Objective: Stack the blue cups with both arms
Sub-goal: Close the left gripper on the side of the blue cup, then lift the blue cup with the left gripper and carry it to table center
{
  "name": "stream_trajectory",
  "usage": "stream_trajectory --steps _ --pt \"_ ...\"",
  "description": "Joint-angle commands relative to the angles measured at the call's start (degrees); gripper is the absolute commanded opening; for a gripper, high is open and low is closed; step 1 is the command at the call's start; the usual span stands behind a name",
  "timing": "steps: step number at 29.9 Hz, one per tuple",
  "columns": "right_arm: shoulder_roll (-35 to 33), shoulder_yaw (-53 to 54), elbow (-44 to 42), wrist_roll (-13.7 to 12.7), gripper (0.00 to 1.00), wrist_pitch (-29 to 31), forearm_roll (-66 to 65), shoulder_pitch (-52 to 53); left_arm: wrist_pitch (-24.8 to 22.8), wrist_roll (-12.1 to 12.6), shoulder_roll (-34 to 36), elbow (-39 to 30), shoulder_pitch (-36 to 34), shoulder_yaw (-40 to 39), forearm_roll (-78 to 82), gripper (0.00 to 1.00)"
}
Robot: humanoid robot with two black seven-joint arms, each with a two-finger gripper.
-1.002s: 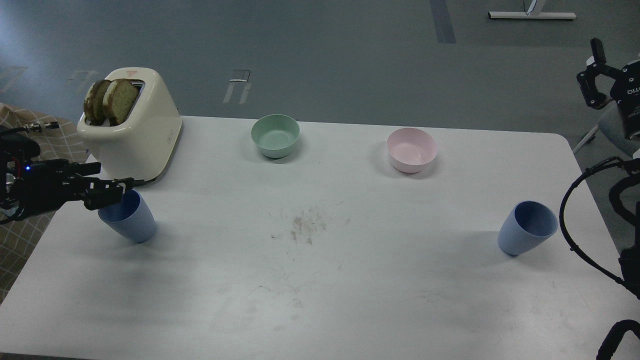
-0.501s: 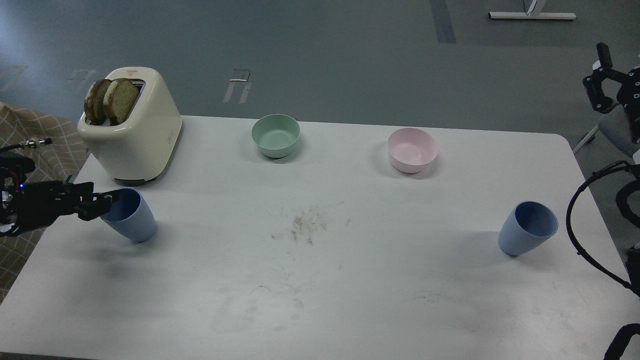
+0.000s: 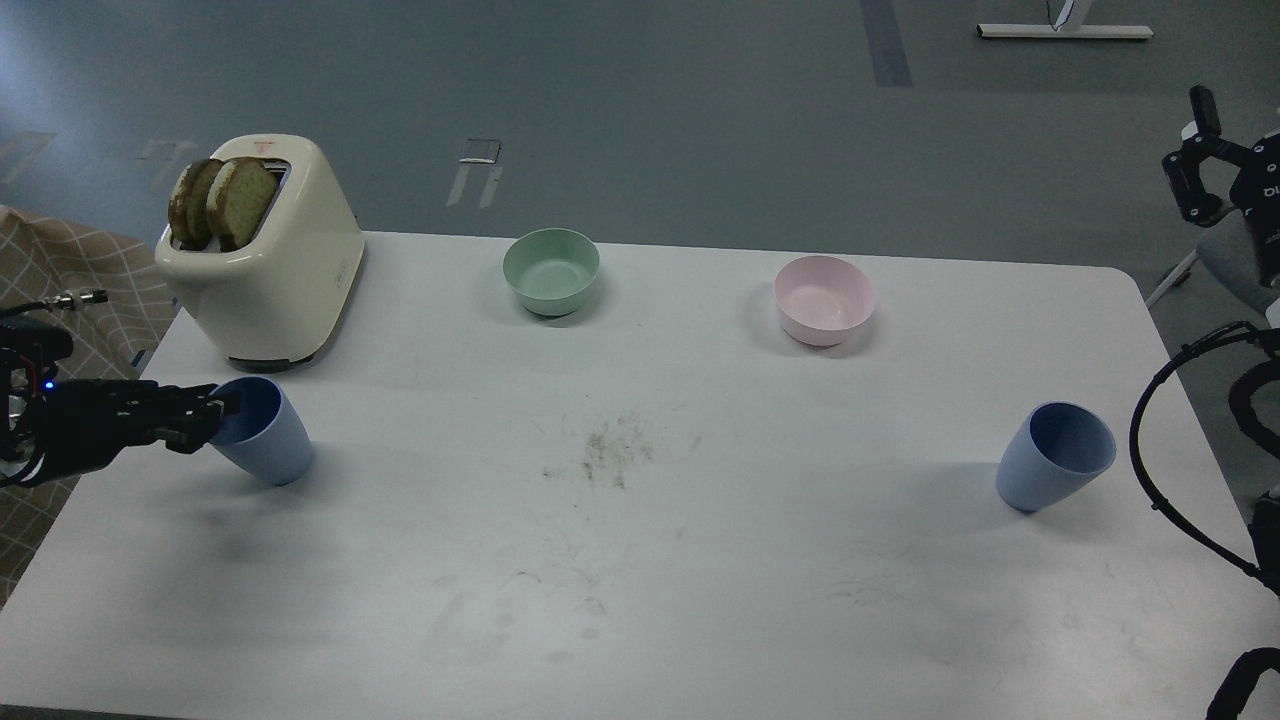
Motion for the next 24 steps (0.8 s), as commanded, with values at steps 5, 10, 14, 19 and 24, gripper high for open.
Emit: stream_trajectory --steps 5,10,14,19,24 --pt "0.3 -0.1 -0.1 0.0 1.00 0.0 0.0 0.0 0.2 -0.2 -1.6 2.5 0.0 0.0 0.0 0.16" --pt "0.3 0.0 -0.4 0.0 1.00 0.0 0.0 -0.1 0.0 -0.4 -1.7 1.7 -0.8 -0.3 0.1 0.03" --pt "0.2 0.0 -0.4 0.0 1.00 0.0 0.0 -0.1 -0.5 -0.4 -0.9 -1.4 -2.3 -0.3 0.1 0.02" --pt "-0.2 0.2 -0.4 0.0 1.00 0.0 0.0 -0.9 -7.4 -0.4 -0.9 -6.8 -11.3 -0.2 0.3 0.02" --pt "-0.3 0.5 -0.2 0.0 1.00 0.0 0.0 -2.1 -12.9 -0.4 -5.3 -15.6 -20.7 1.6 1.4 0.03"
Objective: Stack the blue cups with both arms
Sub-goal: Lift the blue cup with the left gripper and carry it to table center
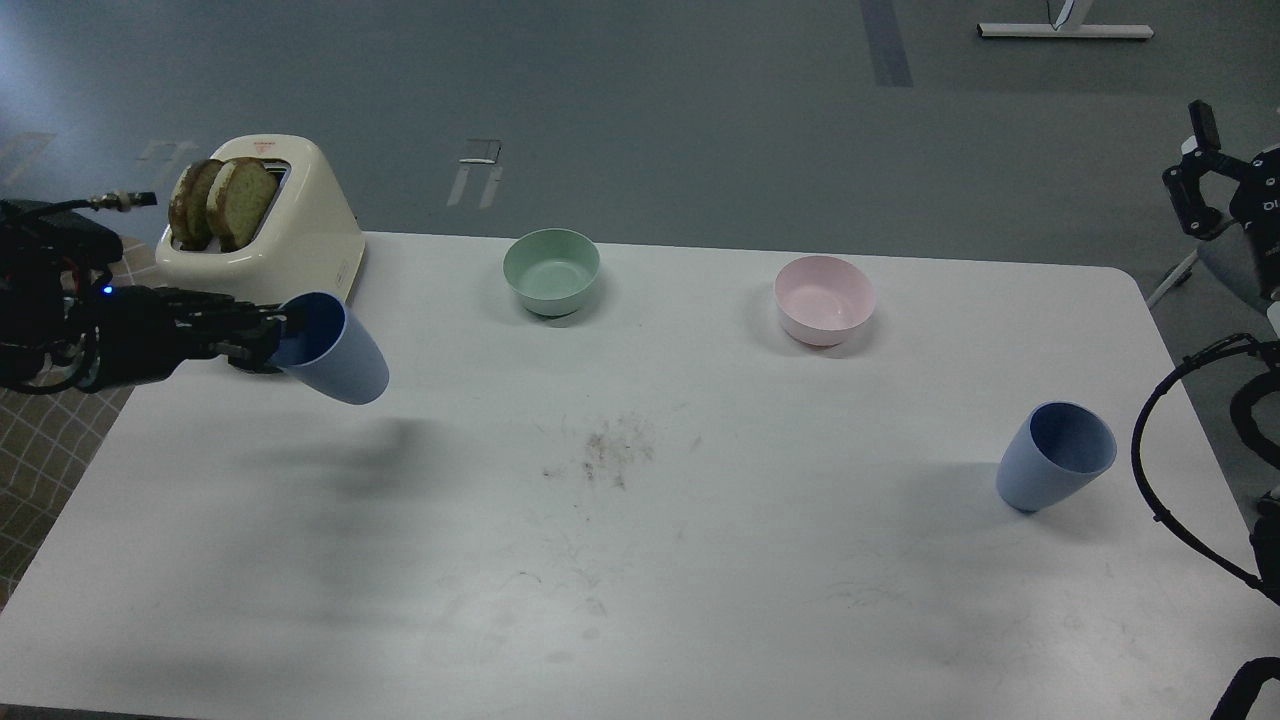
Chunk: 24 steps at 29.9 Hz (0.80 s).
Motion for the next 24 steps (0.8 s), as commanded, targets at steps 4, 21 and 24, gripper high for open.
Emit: stream_trajectory --steps 4,21,24 --pt "-0.2 0.8 0.1 0.0 1.00 0.0 0.0 -1.5 -2.3 0.9 -11.7 -9.1 -15.8 9.8 4.9 0.03" --pt "-1.3 3.4 0.3 0.0 1.00 0.0 0.0 -4.3 -2.3 3.5 -31.3 -2.1 -30.6 34.2 11.9 0.03" --pt "-1.2 3.5 0.3 0.0 1.00 0.0 0.0 -4.4 -2.3 4.1 -34.5 -0.9 -30.2 34.5 12.2 0.03"
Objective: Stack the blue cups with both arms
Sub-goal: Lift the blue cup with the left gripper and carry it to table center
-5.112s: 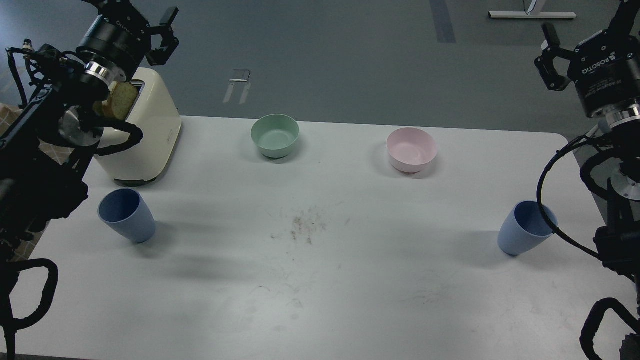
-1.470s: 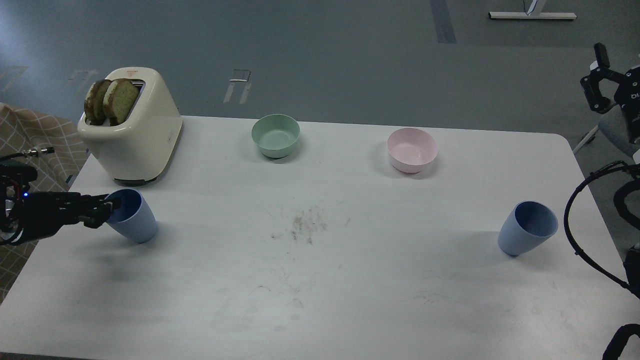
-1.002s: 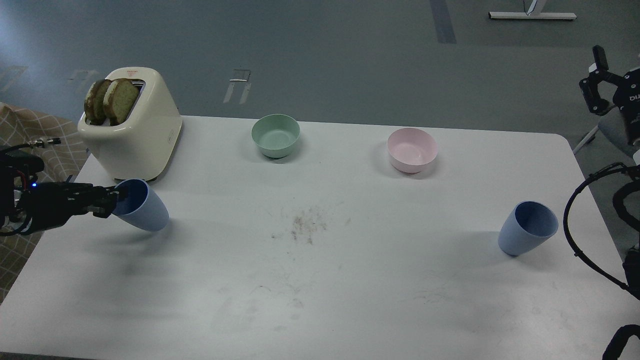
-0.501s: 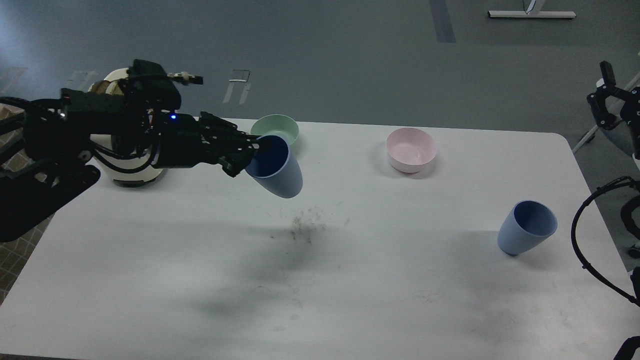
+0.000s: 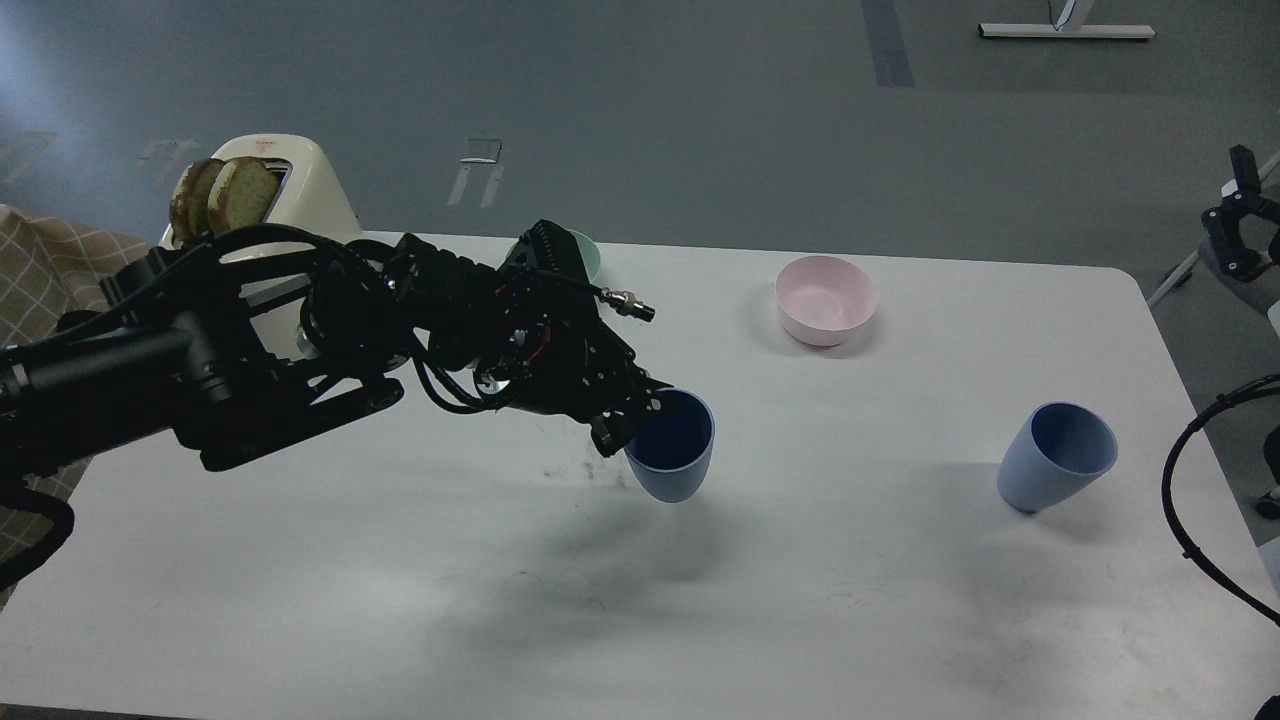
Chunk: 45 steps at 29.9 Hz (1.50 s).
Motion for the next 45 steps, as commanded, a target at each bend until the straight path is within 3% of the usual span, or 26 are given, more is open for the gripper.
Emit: stream_trajectory --steps 1,10,17,37,38,41,42,45 --pt "0.1 0.1 -0.1 0.0 1.00 0.0 0.0 -0.1 0.0 1.3 -4.1 2.2 0.1 1.3 0.7 0.04" --pt "0.2 0.0 0.0 0.0 1.00 0.0 0.0 -0.1 0.0 2.2 -11.3 11.1 0.0 3.7 1.5 0.06" --pt "0.1 0.1 -0.1 0.0 1.00 0.0 0.0 -0.6 0.0 1.4 -11.1 17.5 -1.4 3.7 0.5 0.07" --pt "0.2 0.1 -0.2 0.0 1.00 0.0 0.0 -0.8 0.0 1.5 -9.9 18.2 -0.8 3.0 -1.8 0.13" --pt "0.2 0.1 -0.2 0.0 1.00 0.0 0.0 -0.9 0.0 1.5 -9.9 18.2 -0.7 2.9 -1.9 0.20" --pt "0.1 0.1 -0.2 0.0 1.00 0.0 0.0 -1.0 0.0 1.8 -9.7 18.2 -0.7 2.9 -2.2 0.55" --pt "0.1 0.1 -0.2 0.0 1.00 0.0 0.0 -1.1 0.0 1.9 -9.4 18.2 -0.8 2.9 -2.8 0.72" --pt "0.1 0.2 -0.1 0.0 1.00 0.0 0.0 -1.4 0.0 2.1 -9.2 18.2 -1.3 2.4 -5.8 0.80"
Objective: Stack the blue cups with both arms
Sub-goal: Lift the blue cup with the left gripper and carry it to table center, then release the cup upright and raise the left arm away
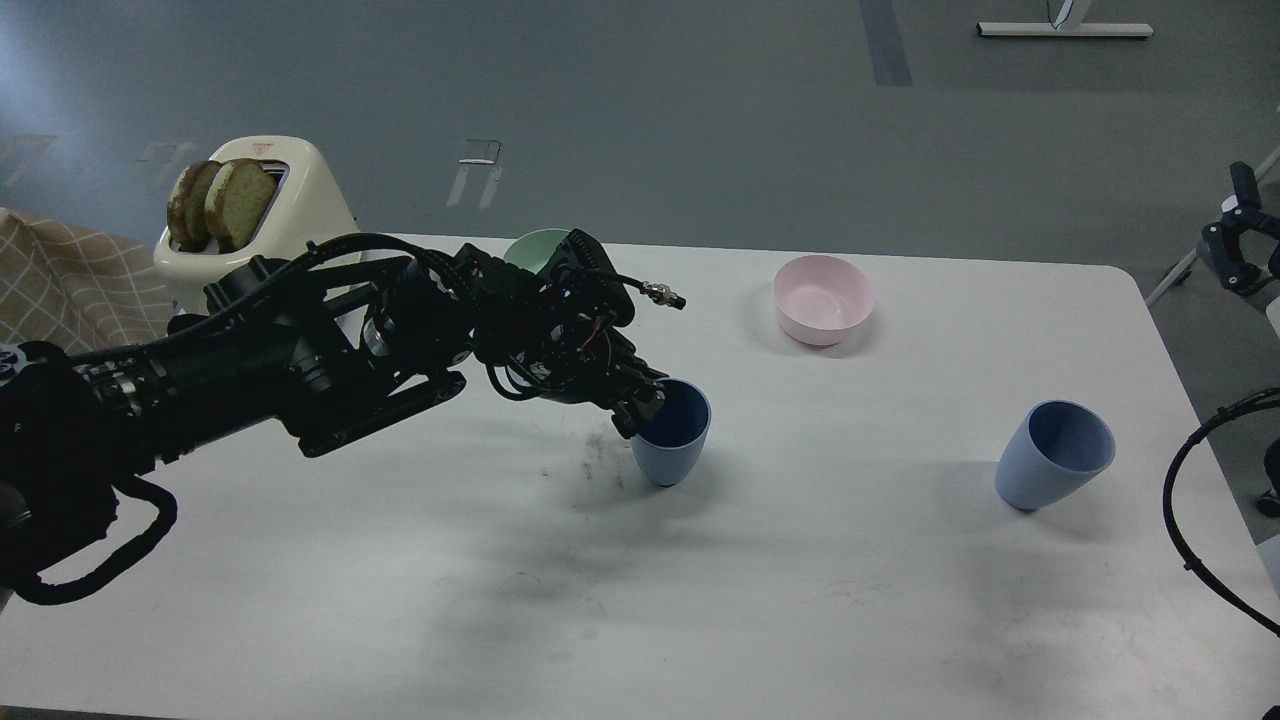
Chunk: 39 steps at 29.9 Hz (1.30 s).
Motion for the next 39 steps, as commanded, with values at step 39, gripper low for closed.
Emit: stream_trajectory --steps 39 --pt "-20.3 -1.7 31.4 0.0 1.00 0.0 -58.1 -16.9 12.8 0.1 20.0 9.1 25.3 -53.8 -106.4 0.98"
